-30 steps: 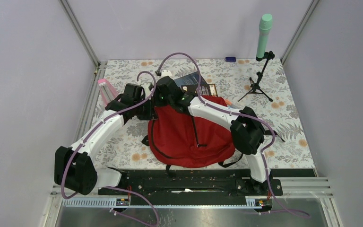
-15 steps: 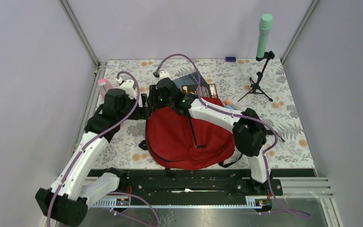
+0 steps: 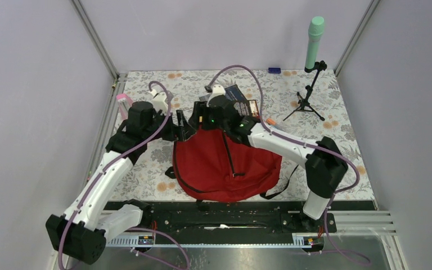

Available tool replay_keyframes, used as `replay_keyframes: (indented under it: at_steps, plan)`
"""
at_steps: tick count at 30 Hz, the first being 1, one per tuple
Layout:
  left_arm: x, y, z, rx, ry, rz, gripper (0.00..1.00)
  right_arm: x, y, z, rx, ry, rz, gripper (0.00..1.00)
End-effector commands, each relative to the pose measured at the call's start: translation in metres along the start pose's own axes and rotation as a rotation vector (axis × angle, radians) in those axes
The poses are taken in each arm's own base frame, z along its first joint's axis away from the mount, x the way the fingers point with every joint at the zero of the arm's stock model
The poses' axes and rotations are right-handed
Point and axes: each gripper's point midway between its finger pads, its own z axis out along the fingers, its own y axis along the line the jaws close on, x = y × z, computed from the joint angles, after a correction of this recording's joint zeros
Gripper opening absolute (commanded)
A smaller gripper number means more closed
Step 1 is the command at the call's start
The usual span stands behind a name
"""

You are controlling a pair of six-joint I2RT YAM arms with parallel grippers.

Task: Pack the student bag
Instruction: Unzip the student bag at the center of the board.

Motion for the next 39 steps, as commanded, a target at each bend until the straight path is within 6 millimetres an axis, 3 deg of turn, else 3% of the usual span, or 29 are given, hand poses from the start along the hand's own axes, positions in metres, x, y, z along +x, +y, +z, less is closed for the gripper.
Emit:
replay_keyframes:
  at_steps: [1,7,10,13,17,32,39]
  plan:
    - [-0.006,0.058,0.013,-0.234,0.042,0.067,0.73,-0.055,-0.031,-0.065,0.026,-0.141,0.026,0.71]
    - [-0.007,0.064,0.036,-0.299,0.1,0.145,0.66,-0.04,-0.102,-0.103,0.173,-0.173,0.076,0.72]
    - [-0.008,0.069,0.042,-0.382,0.129,0.235,0.66,-0.034,-0.122,-0.12,0.22,-0.194,0.075,0.74]
    - [-0.005,0.082,0.047,-0.457,0.167,0.265,0.65,-0.011,-0.137,-0.131,0.261,-0.159,0.068,0.75]
    - [0.002,0.088,0.055,-0.482,0.206,0.276,0.63,0.002,-0.142,-0.139,0.262,-0.149,0.079,0.75]
    - [0.017,0.07,0.082,-0.425,0.266,0.341,0.61,0.019,-0.134,-0.133,0.206,-0.102,0.124,0.74]
    - [0.014,0.074,0.09,-0.452,0.277,0.354,0.42,0.02,-0.134,-0.132,0.202,-0.096,0.132,0.73]
